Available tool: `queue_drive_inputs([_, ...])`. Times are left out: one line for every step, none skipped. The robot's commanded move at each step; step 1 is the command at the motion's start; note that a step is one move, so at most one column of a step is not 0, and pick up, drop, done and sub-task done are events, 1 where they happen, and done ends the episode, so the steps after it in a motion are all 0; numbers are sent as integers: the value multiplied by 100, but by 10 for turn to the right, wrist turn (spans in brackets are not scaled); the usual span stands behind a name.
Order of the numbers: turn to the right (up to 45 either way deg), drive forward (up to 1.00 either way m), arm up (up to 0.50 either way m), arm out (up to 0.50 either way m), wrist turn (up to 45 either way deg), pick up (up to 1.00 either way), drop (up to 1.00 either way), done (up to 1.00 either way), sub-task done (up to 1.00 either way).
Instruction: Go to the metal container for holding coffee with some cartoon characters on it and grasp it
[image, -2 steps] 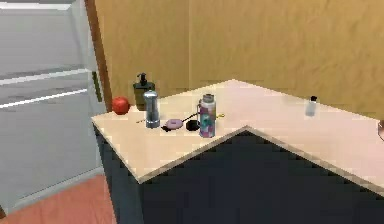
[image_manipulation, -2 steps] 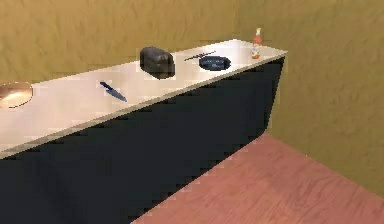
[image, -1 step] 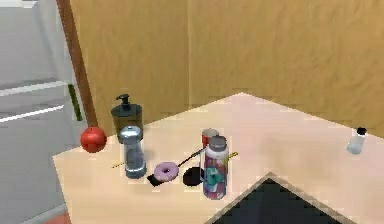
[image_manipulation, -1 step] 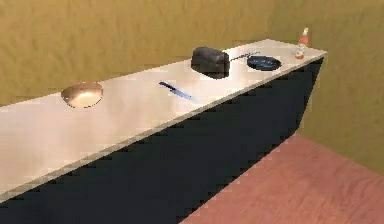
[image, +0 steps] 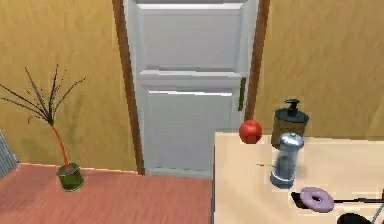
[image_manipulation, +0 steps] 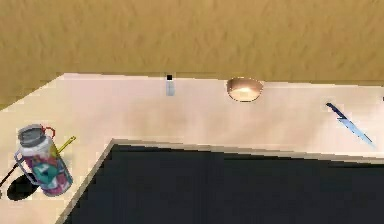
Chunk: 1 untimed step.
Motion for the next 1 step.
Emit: queue_drive_inputs([-330,0,0,0,0,0,0,0,0])
